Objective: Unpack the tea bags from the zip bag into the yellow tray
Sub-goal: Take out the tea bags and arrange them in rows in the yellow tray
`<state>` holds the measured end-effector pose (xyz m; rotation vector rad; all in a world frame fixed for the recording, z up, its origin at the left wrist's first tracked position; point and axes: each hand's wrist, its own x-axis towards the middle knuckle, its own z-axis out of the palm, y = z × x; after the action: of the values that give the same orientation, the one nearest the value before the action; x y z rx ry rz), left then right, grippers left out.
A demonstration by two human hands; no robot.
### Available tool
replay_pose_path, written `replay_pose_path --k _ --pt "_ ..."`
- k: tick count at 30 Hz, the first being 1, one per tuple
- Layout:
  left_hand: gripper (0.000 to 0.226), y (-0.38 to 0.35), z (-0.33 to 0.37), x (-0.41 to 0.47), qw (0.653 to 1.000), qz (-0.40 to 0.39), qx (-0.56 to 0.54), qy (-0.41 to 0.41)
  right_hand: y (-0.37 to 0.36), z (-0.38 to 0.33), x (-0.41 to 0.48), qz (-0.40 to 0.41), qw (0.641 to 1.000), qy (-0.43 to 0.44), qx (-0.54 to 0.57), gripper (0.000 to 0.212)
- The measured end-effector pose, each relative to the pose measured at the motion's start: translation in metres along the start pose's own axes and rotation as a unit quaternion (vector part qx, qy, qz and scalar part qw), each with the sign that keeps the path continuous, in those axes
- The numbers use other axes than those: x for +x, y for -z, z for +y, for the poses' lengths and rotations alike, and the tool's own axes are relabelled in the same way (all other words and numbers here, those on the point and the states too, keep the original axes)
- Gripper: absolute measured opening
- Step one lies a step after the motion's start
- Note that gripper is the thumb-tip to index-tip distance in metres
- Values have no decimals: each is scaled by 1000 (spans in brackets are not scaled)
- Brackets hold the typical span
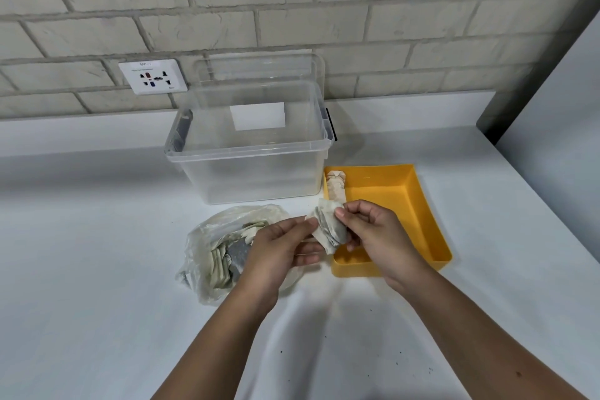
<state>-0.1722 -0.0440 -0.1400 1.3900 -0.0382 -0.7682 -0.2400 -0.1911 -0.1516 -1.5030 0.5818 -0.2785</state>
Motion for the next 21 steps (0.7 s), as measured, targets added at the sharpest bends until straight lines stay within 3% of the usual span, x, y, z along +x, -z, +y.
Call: replay_pose_path --k 9,21 --pt "8 -5 2 0 999 6 25 -27 -2 -1 -1 10 998 31 -49 17" --pt "16 -1 -5 5 1000 4 -8 9 3 2 1 40 996 54 -53 8"
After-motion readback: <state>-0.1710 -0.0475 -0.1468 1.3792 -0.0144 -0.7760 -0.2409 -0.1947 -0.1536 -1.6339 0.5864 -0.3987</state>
